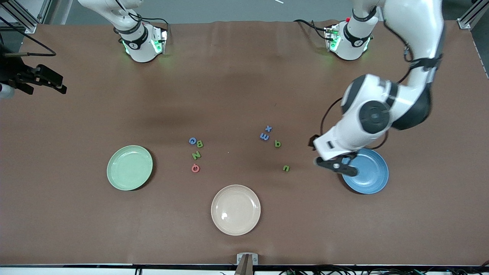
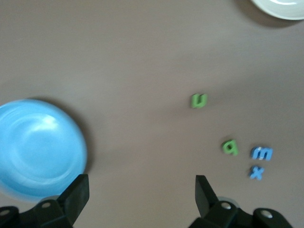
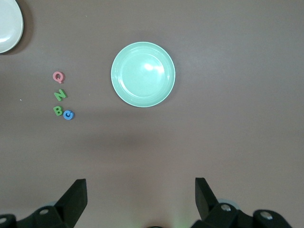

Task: Sort upper and lower case letters into plates
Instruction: 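Grasp the u with the left gripper while the right gripper grasps the Q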

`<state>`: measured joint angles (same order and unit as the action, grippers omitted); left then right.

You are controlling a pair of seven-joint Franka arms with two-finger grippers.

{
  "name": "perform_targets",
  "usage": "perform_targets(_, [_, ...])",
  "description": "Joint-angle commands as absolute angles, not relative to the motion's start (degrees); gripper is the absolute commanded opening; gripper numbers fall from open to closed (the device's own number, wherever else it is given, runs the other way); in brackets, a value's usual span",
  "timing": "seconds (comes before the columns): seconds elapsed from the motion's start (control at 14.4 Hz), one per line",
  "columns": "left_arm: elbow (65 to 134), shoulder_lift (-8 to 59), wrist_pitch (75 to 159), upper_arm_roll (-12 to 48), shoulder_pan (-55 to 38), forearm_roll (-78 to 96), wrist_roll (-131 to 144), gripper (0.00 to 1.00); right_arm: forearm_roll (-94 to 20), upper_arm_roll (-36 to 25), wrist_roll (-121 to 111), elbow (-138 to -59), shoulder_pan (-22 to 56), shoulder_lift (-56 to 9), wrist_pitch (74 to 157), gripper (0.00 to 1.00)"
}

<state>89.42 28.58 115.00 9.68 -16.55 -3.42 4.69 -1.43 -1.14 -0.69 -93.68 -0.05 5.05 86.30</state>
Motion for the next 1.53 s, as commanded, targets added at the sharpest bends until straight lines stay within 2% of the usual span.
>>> perform_targets(0.0, [88.24,34.17,119.95,9.4,-19.77,-5.53,4.39,0.91,-1.23,-0.97,-0.61,-93.69,0.0,3.88,86.74,1.0])
perform_targets(0.35, [89.47,39.81,129.63,9.41,-22.13,-5.98,4.39,0.84,-1.23,-0.97,-1.14,-89.57,0.35,-11.48,87.89,1.0])
perform_targets(0.56, [89.3,41.92,131.56,9.23,-23.2,-7.81,4.92,0.77,-1.49,-0.97,2.52,-90.44,3.24,-12.39,92.27,1.0])
perform_targets(0.77, [89.21,44.03,134.9,9.23,-23.12,-11.6,5.1,0.75,-3.07,-0.88,12.72,-90.79,8.42,-13.62,95.87,1.0])
perform_targets(1.04, [89.12,45.35,137.98,9.23,-22.94,-11.6,5.1,0.75,-6.05,-0.97,20.2,-90.97,14.22,-19.23,104.92,1.0])
perform_targets(1.46, [89.12,46.49,139.75,8.96,-22.68,-11.51,5.27,0.68,-6.5,-0.97,25.57,-90.88,20.56,-30.57,121.8,1.0])
